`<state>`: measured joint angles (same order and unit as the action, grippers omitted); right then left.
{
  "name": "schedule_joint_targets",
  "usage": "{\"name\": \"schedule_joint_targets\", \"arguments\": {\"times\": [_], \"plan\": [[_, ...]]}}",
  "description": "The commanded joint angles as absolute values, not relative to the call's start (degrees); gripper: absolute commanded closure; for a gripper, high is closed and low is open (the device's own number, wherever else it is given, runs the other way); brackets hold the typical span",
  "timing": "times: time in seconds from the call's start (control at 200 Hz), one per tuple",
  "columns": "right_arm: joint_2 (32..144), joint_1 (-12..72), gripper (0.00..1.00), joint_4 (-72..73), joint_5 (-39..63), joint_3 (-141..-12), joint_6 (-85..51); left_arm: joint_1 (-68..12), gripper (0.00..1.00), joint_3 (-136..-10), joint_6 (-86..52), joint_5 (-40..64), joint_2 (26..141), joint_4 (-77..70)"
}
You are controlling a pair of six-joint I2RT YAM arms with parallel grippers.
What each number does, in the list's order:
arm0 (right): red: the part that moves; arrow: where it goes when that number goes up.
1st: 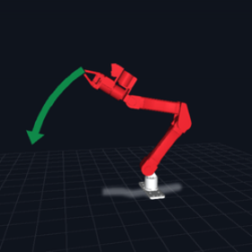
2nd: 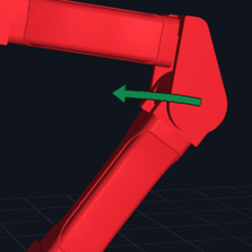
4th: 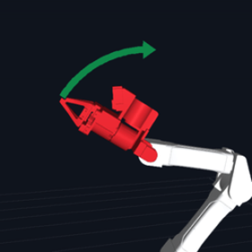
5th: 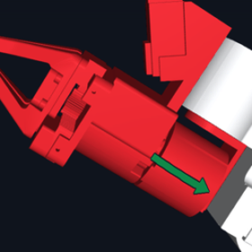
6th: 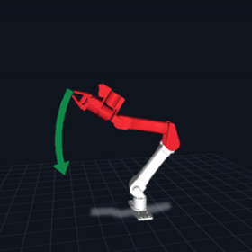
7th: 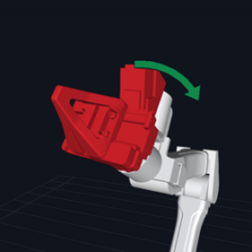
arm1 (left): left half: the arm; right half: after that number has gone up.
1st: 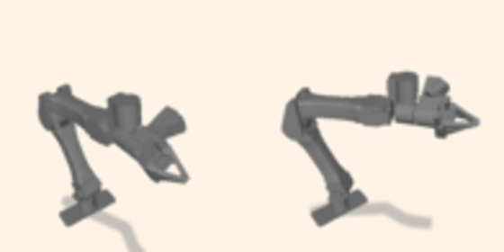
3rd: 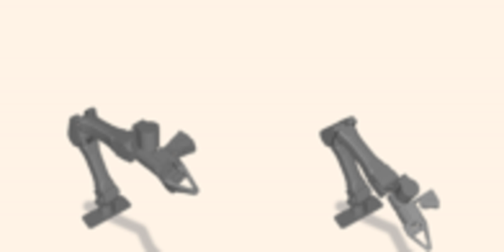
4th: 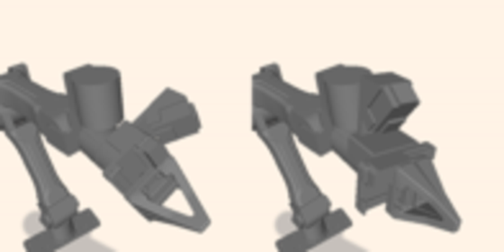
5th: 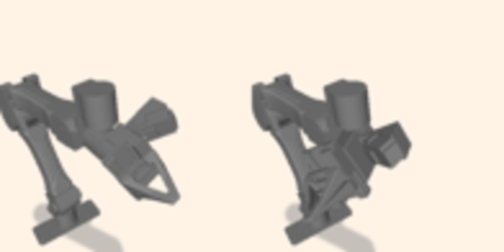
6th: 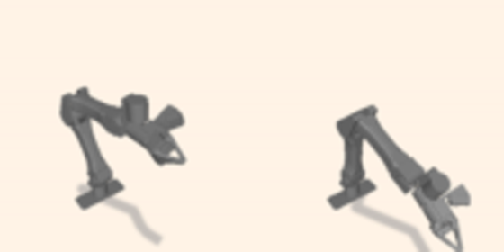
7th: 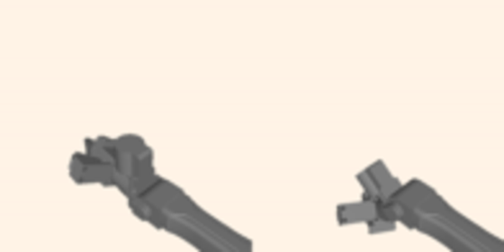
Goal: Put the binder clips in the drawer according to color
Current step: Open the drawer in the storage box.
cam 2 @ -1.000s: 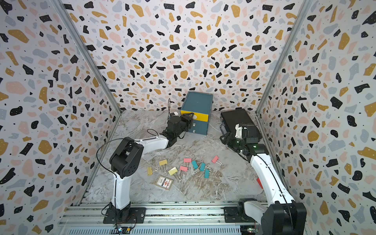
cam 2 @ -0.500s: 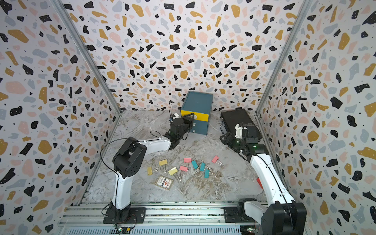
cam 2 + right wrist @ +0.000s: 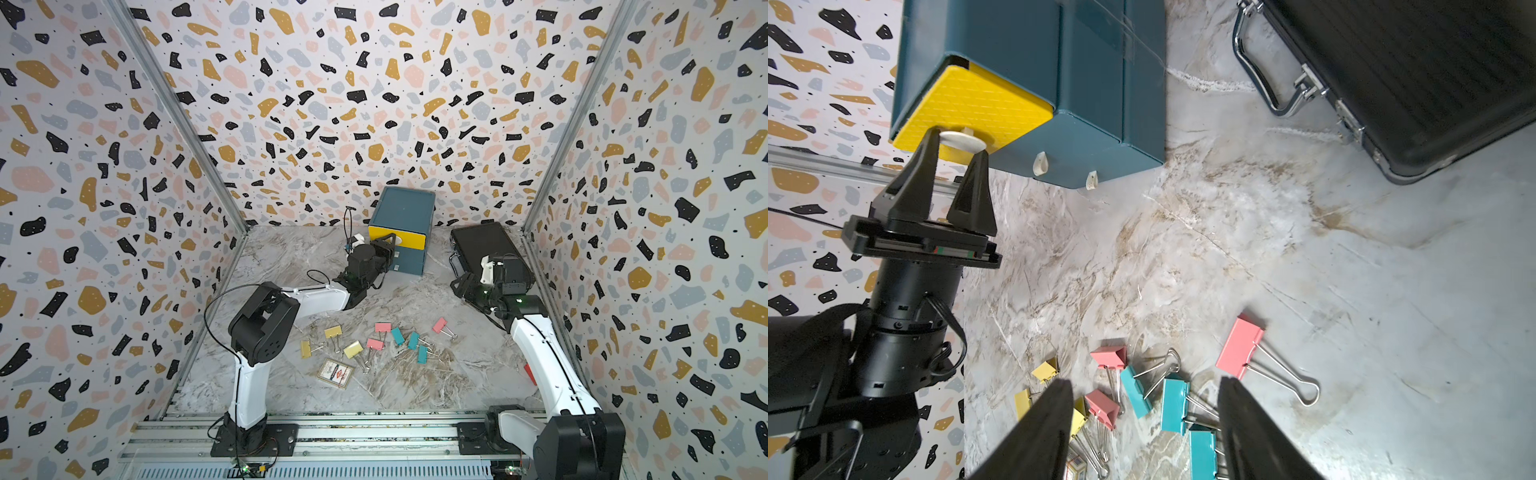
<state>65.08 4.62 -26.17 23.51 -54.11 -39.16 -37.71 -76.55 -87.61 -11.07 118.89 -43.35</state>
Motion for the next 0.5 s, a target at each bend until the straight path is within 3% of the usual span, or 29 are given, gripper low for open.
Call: {"name": "schedule_joint_targets", "arguments": {"times": [0.0,0.496], "plan": [[63.0,4.7,0.40,-27.0,22.2,-53.6,-38.4,-38.5,0.71,-74.1,-86.1,-13.3,115.1,-46.2],[62.8,5.3,0.43,-29.7,20.2,-51.7,-37.9,-42.5,0.73,-59.4,-87.6,-16.8,105.9,-52.4]]}}
